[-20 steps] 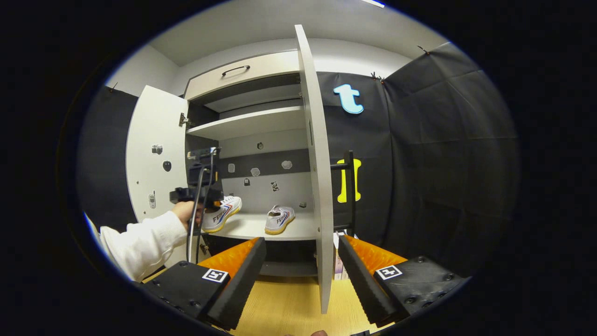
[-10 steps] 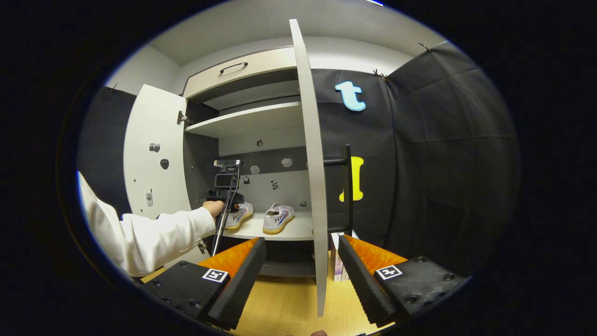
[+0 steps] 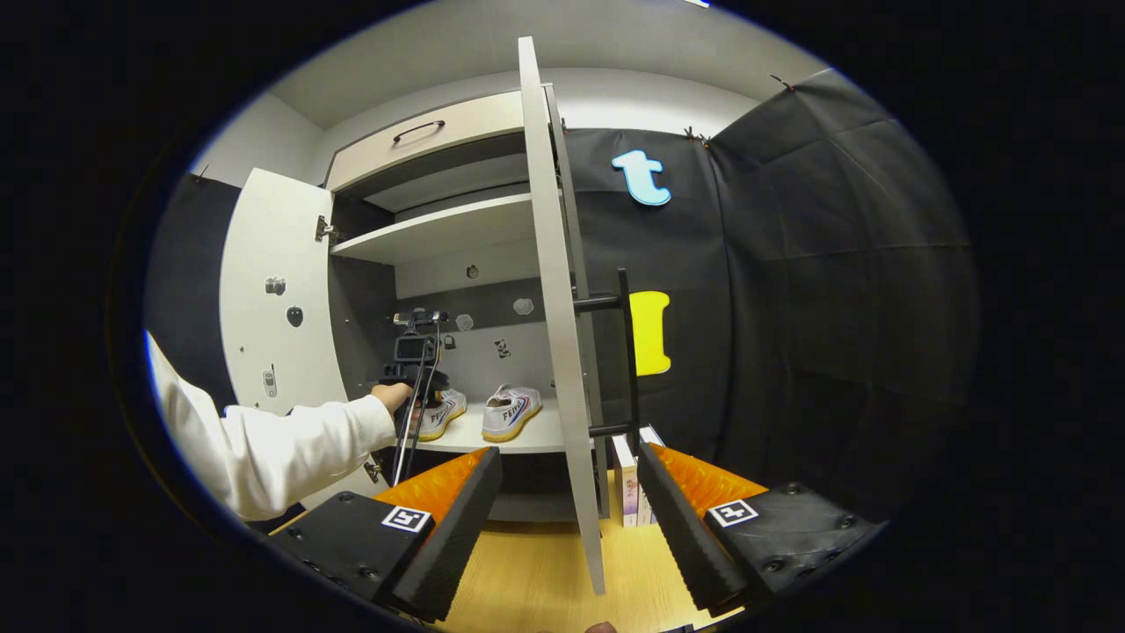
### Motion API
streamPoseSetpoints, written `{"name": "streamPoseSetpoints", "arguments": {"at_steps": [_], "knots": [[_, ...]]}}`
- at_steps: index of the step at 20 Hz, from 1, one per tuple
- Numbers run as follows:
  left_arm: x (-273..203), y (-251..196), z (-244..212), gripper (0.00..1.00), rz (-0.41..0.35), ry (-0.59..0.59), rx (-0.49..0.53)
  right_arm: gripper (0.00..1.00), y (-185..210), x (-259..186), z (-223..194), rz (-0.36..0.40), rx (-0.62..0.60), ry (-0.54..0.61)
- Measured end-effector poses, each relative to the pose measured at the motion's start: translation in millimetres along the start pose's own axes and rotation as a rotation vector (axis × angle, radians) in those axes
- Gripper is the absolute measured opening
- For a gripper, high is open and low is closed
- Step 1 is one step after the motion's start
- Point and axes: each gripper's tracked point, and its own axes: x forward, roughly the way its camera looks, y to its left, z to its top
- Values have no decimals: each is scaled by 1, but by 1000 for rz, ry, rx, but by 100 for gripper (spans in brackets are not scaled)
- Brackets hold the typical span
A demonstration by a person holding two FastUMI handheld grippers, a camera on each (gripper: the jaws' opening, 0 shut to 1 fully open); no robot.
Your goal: Grab one shoe with the right hand and put it into the shoe cabinet, grab the other shoe with the left hand and put it into the shoe cabinet; then close the right door with the right hand and the left door with the left hand.
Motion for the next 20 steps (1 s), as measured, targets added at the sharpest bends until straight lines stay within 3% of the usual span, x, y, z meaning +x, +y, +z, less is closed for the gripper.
{"name": "streamPoseSetpoints", "arguments": {"at_steps": [3, 6, 8, 12, 16, 20], "knots": [[-23, -2, 7, 44, -25, -70, 14, 99, 3, -7, 0, 2, 0, -4], [-51, 0, 9, 69, -32, -135, 29, 98, 6, -14, 2, 4, -5, -8], [-75, -2, 11, 78, -50, -186, 53, 98, 5, -17, 6, -2, -18, -14], [-130, -6, 13, 87, -114, -284, 68, 99, 0, -18, 15, -16, -20, -34], [-184, 6, 14, 93, -125, -372, 89, 98, -4, -16, 27, -30, -5, -52], [-239, 12, 3, 94, -191, -429, 22, 98, -22, -13, 44, -77, -40, -88]]}}
